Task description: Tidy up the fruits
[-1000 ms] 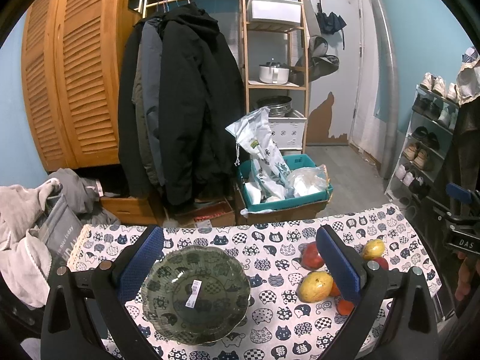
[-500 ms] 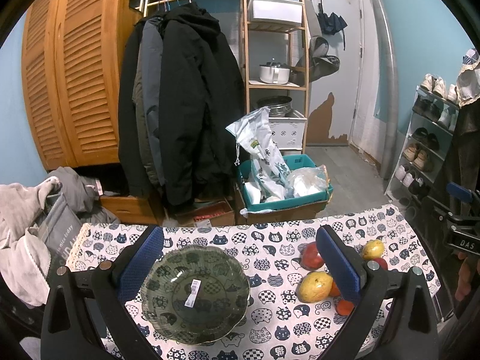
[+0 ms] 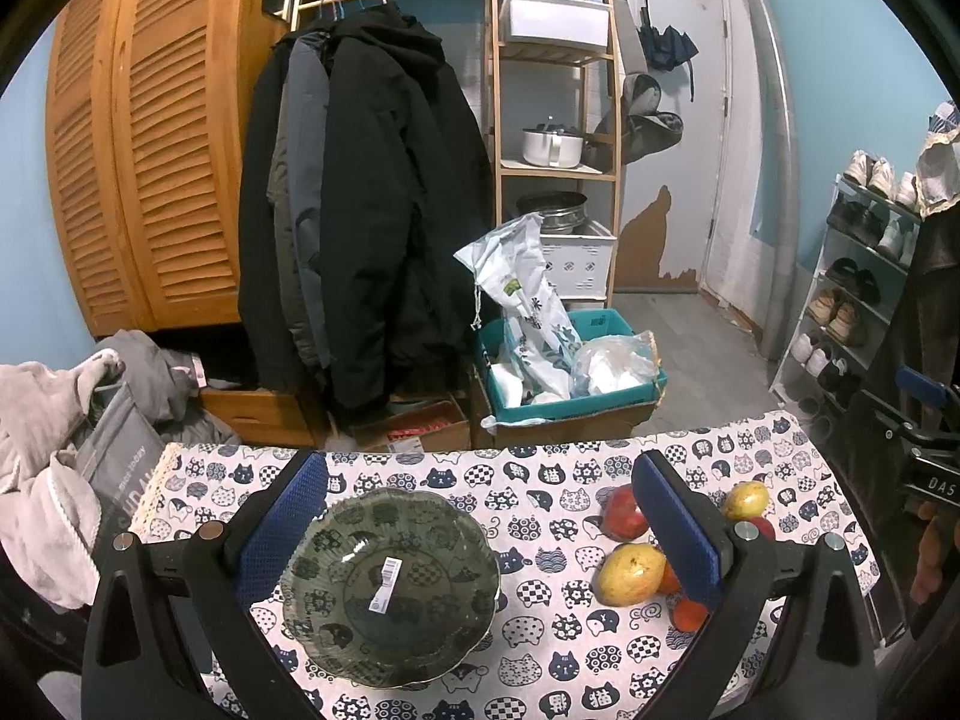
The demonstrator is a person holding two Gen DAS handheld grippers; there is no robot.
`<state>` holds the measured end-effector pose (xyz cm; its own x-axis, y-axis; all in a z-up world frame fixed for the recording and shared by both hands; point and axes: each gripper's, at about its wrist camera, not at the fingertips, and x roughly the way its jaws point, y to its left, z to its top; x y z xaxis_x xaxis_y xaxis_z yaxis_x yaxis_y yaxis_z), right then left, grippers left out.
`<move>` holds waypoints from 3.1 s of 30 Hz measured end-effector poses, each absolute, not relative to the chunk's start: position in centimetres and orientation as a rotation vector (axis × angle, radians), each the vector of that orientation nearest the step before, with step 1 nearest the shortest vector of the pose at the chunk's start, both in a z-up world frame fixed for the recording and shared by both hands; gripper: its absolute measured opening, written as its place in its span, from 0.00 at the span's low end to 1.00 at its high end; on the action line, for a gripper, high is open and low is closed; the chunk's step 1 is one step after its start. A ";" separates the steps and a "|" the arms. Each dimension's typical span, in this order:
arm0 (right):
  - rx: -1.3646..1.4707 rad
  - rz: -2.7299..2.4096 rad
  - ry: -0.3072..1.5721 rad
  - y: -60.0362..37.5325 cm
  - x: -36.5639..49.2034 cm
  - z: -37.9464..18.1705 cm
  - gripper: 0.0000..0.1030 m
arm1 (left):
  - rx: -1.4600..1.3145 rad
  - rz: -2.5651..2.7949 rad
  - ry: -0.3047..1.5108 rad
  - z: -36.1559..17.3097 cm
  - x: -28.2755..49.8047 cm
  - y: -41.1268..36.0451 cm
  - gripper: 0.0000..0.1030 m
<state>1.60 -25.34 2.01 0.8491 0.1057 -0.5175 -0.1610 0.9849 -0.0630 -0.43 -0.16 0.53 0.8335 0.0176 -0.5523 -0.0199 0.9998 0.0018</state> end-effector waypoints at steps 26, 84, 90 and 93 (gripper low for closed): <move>-0.102 0.141 0.543 -25.4 1.7 2.1 0.97 | -0.023 0.029 0.601 0.3 -0.2 0.3 0.99; -0.028 0.034 1.155 -34.6 10.8 -17.8 0.97 | 0.057 -0.187 1.148 -20.5 12.3 -11.5 0.99; 0.001 0.040 1.227 -35.2 11.7 -20.8 0.97 | 0.068 -0.205 1.190 -22.6 12.8 -12.6 0.99; 0.018 0.041 1.255 -35.3 12.1 -21.9 0.97 | 0.060 -0.213 1.207 -23.6 13.2 -12.9 0.99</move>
<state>12.12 -35.31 -21.89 0.3101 0.0412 -0.9498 -0.0212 0.9991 0.0365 13.24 -12.93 -23.55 0.3389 -0.1320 -0.9315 0.1955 0.9784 -0.0675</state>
